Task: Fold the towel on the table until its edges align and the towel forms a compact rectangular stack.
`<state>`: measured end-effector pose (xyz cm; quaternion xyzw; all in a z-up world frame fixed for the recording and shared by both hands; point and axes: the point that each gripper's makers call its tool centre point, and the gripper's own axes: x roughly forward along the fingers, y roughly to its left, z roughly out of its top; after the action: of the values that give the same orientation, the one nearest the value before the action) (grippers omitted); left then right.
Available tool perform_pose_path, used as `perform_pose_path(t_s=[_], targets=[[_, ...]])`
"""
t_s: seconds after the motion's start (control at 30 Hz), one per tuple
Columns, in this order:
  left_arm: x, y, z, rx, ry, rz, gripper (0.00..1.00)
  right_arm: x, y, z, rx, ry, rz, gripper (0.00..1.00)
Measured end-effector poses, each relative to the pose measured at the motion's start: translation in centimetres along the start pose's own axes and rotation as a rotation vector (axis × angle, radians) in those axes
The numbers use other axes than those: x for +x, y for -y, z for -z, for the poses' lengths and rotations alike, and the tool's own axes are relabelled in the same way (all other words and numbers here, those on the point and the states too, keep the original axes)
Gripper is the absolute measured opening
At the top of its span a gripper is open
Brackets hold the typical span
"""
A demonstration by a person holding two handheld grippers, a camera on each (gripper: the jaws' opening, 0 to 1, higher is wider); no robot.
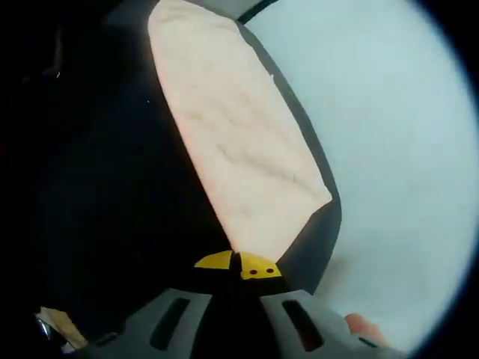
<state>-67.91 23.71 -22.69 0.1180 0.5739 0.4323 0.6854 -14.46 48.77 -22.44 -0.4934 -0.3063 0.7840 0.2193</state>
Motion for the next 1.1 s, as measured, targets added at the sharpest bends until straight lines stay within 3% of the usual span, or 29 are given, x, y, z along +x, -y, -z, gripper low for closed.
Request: perform_pose_path(t_s=[0.1, 0.2, 0.23, 0.37, 0.5, 0.63, 0.8, 0.9, 1.0, 1.1], targets=[[-1.8, -0.8, 0.6, 0.004, 0.036, -0.031, 0.01, -2.0, 0.8, -0.2, 0.001, 0.005, 0.056, 0.00], [-3.7, -2.2, 0.4, -0.103, 0.110, -0.074, 0.01, -4.1, 1.2, -1.2, 0.032, 0.039, 0.089, 0.00], [-4.0, -2.1, 0.4, -0.121, 0.114, -0.074, 0.01, -4.3, 1.1, -1.2, 0.031, 0.040, 0.087, 0.00], [-3.8, -1.0, 0.9, -0.067, 0.073, -0.049, 0.00, -3.7, -0.5, -0.4, 0.000, 0.005, 0.034, 0.00], [-5.1, -0.4, -0.1, -0.077, 0.095, -0.063, 0.00, -4.6, -1.5, 0.0, -0.008, -0.002, 0.011, 0.00], [-5.2, -0.9, 0.3, -0.119, 0.098, -0.074, 0.00, -4.8, 0.0, -0.4, 0.026, 0.032, 0.043, 0.00], [-5.0, -4.2, -0.5, -0.178, 0.078, -0.152, 0.00, -4.3, 4.4, -2.1, 0.093, 0.071, 0.172, 0.00], [-4.7, -8.2, 0.1, -0.191, 0.010, -0.223, 0.00, -3.1, 7.4, -3.3, 0.157, 0.092, 0.200, 0.00], [-3.9, -11.1, -0.4, -0.224, -0.020, -0.261, 0.00, -0.7, 10.7, -3.6, 0.310, 0.097, 0.223, 0.00], [-2.5, -14.2, -0.7, -0.286, -0.004, -0.283, 0.00, 2.1, 12.1, -3.5, 0.299, 0.047, 0.232, 0.00]])
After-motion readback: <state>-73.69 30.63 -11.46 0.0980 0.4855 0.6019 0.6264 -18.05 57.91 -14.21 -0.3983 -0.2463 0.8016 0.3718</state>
